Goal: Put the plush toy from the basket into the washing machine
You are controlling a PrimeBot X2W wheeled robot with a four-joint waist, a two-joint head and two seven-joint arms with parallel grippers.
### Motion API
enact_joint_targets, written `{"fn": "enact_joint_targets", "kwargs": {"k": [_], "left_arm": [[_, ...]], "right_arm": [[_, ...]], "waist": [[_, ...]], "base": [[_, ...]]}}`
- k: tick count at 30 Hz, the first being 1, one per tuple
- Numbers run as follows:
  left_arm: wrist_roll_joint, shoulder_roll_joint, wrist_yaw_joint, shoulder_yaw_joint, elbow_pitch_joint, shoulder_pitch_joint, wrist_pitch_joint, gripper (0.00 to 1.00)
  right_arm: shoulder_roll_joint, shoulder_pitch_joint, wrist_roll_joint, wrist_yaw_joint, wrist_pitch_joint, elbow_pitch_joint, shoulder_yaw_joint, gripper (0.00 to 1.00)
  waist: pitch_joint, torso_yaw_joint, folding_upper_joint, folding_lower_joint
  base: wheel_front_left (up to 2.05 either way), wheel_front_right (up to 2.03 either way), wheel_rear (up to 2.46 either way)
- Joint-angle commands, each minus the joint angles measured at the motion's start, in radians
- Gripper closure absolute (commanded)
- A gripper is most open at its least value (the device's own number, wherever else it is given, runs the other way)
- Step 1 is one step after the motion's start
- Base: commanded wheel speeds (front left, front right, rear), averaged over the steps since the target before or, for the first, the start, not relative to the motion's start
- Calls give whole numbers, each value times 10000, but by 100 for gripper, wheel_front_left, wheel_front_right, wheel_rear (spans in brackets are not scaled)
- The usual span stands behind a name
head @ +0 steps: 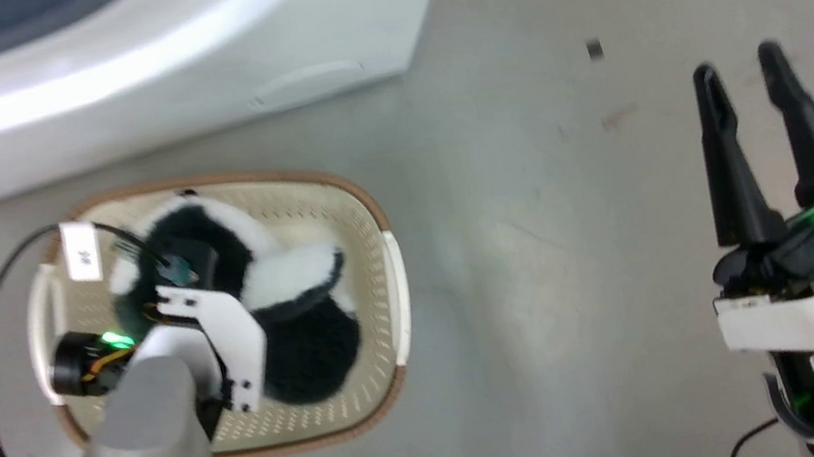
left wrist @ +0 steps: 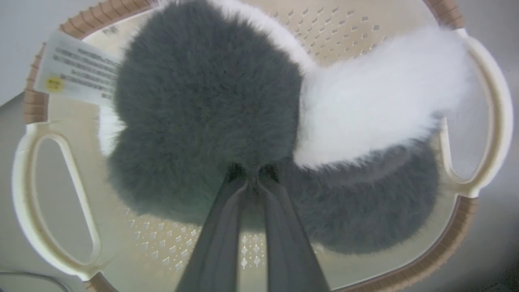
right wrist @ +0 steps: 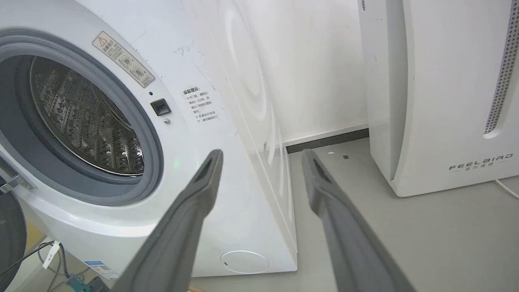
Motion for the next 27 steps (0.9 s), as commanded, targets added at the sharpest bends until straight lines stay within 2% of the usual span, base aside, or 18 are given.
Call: {"fn": "enact_joint_targets", "kwargs": {"k": [1, 17, 23, 27], "left_arm": [[-36, -90, -75, -53, -12, 178, -214, 100], [-328, -797, -159, -349, -41, 1562, -2418, 100], [-497, -958, 121, -289, -512, 2088, -2890, 100], [-537, -990, 434, -207, -1425, 2452, -2942, 100]], "right_arm": [[-4, 218, -75, -7, -44, 95, -28, 0], [-4, 1463, -437, -7, -44, 525, -171, 0], [-4, 2000, -512, -7, -44, 592, -270, 0], [-4, 2319, -573, -7, -44, 629, -267, 0]], "waist": [[-796, 364, 0, 0], [-3395, 1417, 0, 0], [-4132, 1726, 0, 0], [-4492, 1922, 0, 0]], "base": [[0, 0, 0], [0, 0, 0], [0, 0, 0], [0, 0, 0]]}}
